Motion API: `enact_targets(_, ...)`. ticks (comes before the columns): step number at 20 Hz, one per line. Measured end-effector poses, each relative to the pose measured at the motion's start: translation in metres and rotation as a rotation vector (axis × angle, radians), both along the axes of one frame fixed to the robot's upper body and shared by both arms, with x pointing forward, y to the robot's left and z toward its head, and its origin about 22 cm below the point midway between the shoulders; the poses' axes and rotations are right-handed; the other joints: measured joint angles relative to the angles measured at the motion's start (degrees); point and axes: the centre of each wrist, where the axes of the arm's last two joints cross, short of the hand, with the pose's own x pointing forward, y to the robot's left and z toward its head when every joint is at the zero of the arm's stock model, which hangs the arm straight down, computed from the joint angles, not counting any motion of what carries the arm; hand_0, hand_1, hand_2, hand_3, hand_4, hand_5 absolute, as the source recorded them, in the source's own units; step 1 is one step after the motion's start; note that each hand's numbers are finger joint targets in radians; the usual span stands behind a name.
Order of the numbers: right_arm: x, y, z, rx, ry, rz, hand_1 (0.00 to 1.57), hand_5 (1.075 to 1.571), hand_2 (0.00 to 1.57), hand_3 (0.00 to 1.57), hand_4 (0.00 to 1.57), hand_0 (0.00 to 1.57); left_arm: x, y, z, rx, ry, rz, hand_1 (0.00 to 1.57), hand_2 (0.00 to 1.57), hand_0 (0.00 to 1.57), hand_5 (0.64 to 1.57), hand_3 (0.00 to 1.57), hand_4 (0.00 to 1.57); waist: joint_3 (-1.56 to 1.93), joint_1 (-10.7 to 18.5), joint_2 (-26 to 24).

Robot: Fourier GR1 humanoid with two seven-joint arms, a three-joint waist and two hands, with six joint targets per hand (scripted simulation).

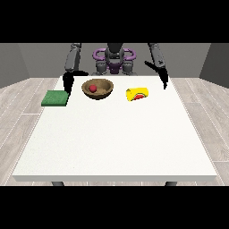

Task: Pick the cup and pour the ball into the bowl, then pick the bowl and place it on the pad

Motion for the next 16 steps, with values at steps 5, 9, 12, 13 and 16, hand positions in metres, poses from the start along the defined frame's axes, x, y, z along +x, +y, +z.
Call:
enact_targets(5, -0.009, 0.022, -0.022, 0.036, 0.045, -0.008, 0.0, 1.571, 0.0, 0.0, 0.0, 0.0, 0.004, -0.007, 0.008, -0.001, -0.022, -0.027, 0.0, 0.0, 0.0, 0.694, 0.0, 0.0, 0.16, 1.1, 0.9)
enact_targets(9, 0.001, 0.032, -0.023, 0.062, 0.045, -0.032, 0.0, 1.569, 0.0, 0.0, 0.0, 0.0, 0.01, -0.012, 0.02, 0.002, -0.05, -0.045, 0.0, 0.0, 0.0, 0.701, 0.0, 0.0, 0.12, 2.2, 2.6)
enact_targets(12, 0.009, 0.029, -0.018, 0.062, 0.013, -0.05, 0.0, 1.569, 0.0, 0.0, 0.0, 0.0, 0.015, -0.009, 0.029, 0.001, -0.087, -0.052, 0.0, 0.0, 0.0, 0.694, 0.0, 0.0, -0.27, 2.5, 4.2)
enact_targets(13, 0.007, 0.029, -0.021, 0.066, 0.009, -0.066, 0.0, 1.569, 0.0, 0.0, 0.0, 0.0, 0.016, -0.014, 0.032, 0.0, -0.088, -0.067, 0.0, 0.0, 0.0, 0.696, 0.0, 0.0, -0.37, 3.1, 4.2)
enact_targets(16, 0.001, 0.026, -0.026, 0.059, 0.008, -0.119, 1.24, 1.537, 1.43, 0.51, 0.42, 1.24, 0.015, -0.014, 0.037, 0.009, -0.101, -0.096, 0.0, 0.0, 0.0, 0.699, 0.0, 0.0, -0.92, 4.7, 4.1)
